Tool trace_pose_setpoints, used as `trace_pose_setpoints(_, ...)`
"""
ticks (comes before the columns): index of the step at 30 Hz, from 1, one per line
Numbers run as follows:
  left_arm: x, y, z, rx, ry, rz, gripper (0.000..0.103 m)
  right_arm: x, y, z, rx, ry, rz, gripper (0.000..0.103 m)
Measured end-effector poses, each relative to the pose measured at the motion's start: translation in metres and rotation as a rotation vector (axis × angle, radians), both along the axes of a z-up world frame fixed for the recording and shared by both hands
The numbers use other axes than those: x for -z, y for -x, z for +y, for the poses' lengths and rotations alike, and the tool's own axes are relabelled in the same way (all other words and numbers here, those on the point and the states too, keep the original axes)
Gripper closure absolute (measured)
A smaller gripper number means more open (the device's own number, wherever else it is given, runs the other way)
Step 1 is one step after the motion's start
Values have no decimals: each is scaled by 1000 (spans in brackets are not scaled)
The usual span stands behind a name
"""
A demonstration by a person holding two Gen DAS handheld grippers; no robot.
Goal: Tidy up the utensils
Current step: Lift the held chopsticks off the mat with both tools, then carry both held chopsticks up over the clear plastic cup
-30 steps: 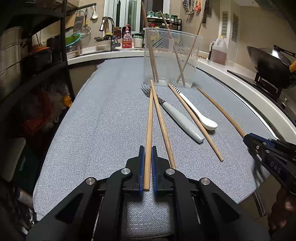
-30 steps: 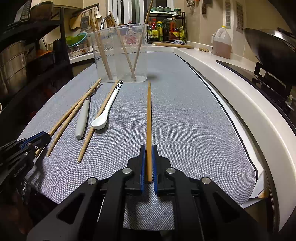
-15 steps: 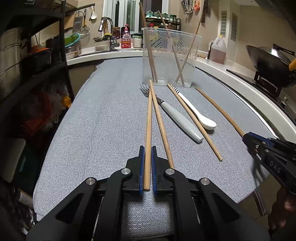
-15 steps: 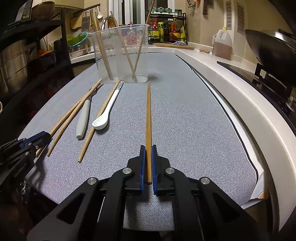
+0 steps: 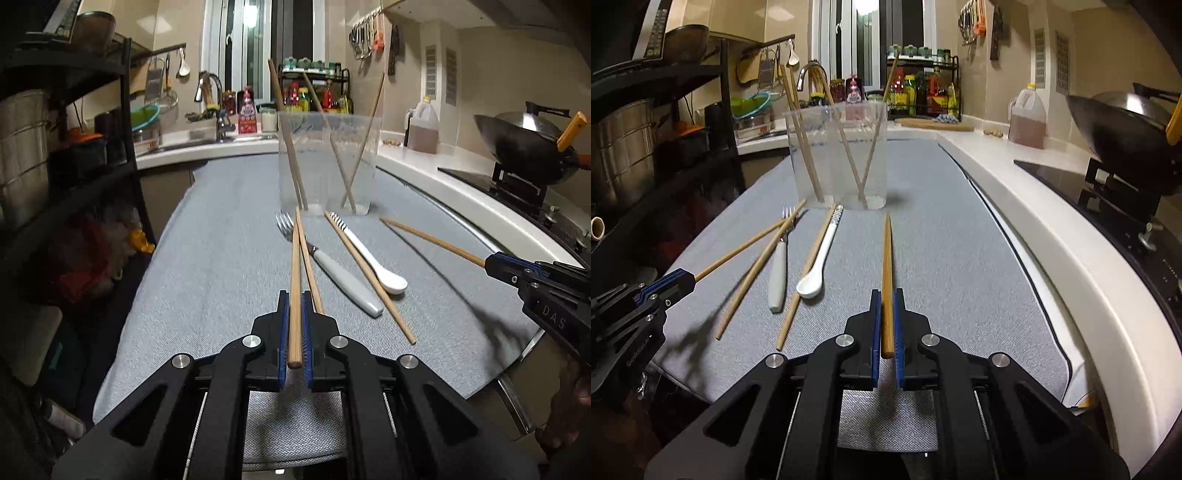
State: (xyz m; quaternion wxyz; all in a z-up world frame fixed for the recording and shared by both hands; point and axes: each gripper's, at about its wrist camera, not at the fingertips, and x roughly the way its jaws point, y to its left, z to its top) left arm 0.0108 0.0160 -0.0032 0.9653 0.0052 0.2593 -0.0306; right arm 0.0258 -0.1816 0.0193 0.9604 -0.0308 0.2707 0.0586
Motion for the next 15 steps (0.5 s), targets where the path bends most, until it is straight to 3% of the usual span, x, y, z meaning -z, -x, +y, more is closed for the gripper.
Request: trace_pose_setpoints(15, -28, 5, 13, 5, 101, -71, 96, -48, 5, -6, -4, -16, -101, 97)
